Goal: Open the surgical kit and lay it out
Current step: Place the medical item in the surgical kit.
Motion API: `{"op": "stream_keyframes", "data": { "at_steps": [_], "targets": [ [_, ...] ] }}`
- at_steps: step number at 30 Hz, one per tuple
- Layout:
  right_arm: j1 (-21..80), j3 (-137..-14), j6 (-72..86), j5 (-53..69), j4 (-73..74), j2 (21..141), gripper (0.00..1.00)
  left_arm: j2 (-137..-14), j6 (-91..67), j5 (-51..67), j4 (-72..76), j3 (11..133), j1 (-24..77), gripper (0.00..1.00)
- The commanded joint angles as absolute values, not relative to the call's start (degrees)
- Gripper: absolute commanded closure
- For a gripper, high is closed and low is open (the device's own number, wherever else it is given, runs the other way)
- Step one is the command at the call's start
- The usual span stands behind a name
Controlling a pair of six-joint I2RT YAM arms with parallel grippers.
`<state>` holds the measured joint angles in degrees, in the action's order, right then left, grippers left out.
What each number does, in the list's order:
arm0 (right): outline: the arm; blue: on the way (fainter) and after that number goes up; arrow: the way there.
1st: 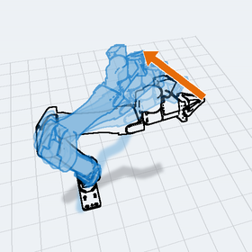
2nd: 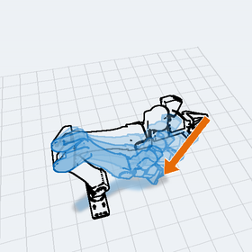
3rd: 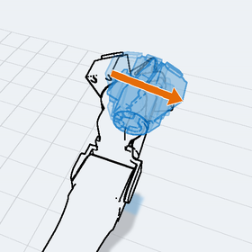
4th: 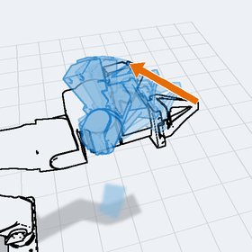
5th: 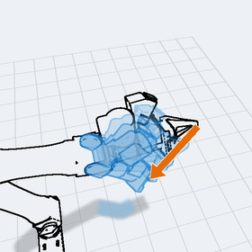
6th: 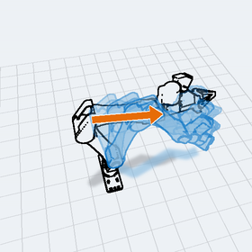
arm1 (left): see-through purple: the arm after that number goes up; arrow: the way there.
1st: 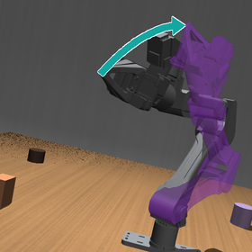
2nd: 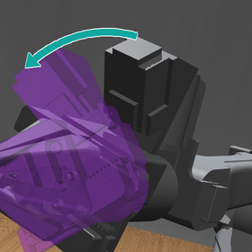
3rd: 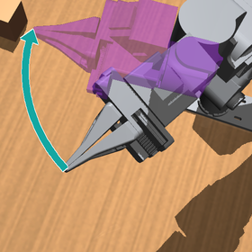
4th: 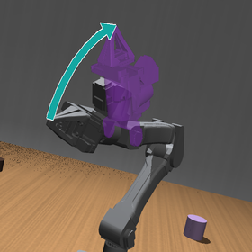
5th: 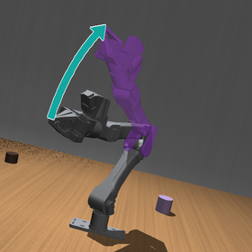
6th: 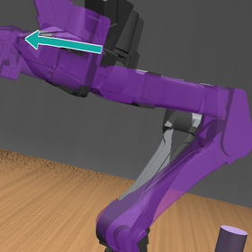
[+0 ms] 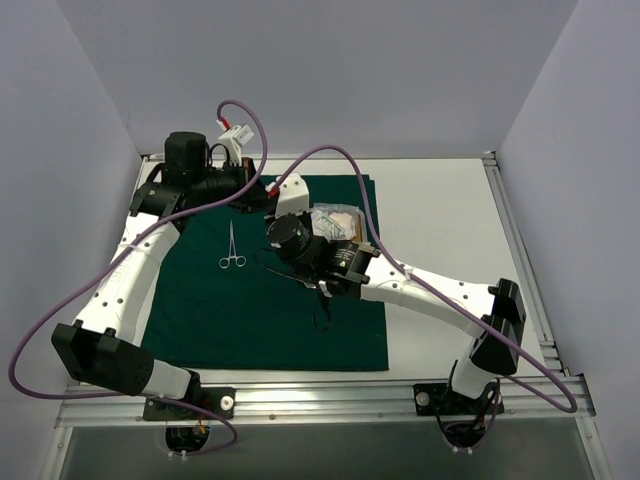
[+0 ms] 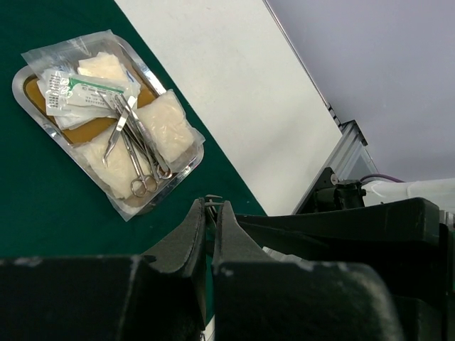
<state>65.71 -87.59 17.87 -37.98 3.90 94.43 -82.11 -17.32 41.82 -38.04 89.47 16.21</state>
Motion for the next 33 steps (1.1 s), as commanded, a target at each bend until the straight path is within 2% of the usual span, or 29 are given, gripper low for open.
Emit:
{"op": "stream_keyframes", "data": {
  "at_steps": [1,5,9,10,11,12,14,15,16,18,25,33],
  "targets": [
    [65.5,-91.1,17.8,-41.4,5.2,95.9,0.84,-81.2,-17.1,41.9,-35.4,89.4,16.4,0.98],
    [65.4,-91.7,18.0,-41.7,5.4,96.5,1.0,-81.1,-16.7,41.8,-35.4,89.2,16.4,0.98],
    [65.0,-91.8,20.6,-42.6,7.7,96.5,1.0,-81.2,-14.6,40.4,-36.0,89.5,16.4,0.95],
    [64.8,-91.8,21.9,-42.5,8.9,96.3,1.0,-81.4,-13.7,39.8,-36.3,89.6,16.4,0.84],
    [64.5,-91.1,24.9,-42.5,11.1,96.2,1.0,-81.6,-11.7,38.9,-37.3,89.9,16.4,0.53],
    [64.3,-90.4,26.5,-41.9,12.3,95.5,1.0,-81.9,-10.5,36.9,-38.0,90.2,16.3,0.41],
    [63.4,-88.4,32.1,-38.3,15.6,94.8,1.0,-82.4,-7.4,35.2,-40.4,91.4,16.1,0.26],
    [62.9,-85.6,33.8,-36.4,16.3,93.7,1.0,-82.5,-6.7,34.7,-40.9,91.6,15.6,0.14],
    [62.2,-84.0,35.6,-34.2,17.0,93.1,1.0,-82.4,-6.2,35.1,-41.2,91.7,14.7,0.1],
    [62.1,-78.5,40.8,-29.8,18.0,91.7,1.0,-82.2,-4.2,35.6,-42.2,91.6,13.4,0.07],
    [62.0,-65.0,52.6,-17.6,16.3,91.5,1.0,-79.5,3.0,33.7,-44.9,90.5,7.2,0.06],
    [63.1,-60.3,57.5,-13.7,12.9,97.5,1.0,-78.5,6.9,35.1,-47.4,88.6,5.3,0.06]
  ]
}}
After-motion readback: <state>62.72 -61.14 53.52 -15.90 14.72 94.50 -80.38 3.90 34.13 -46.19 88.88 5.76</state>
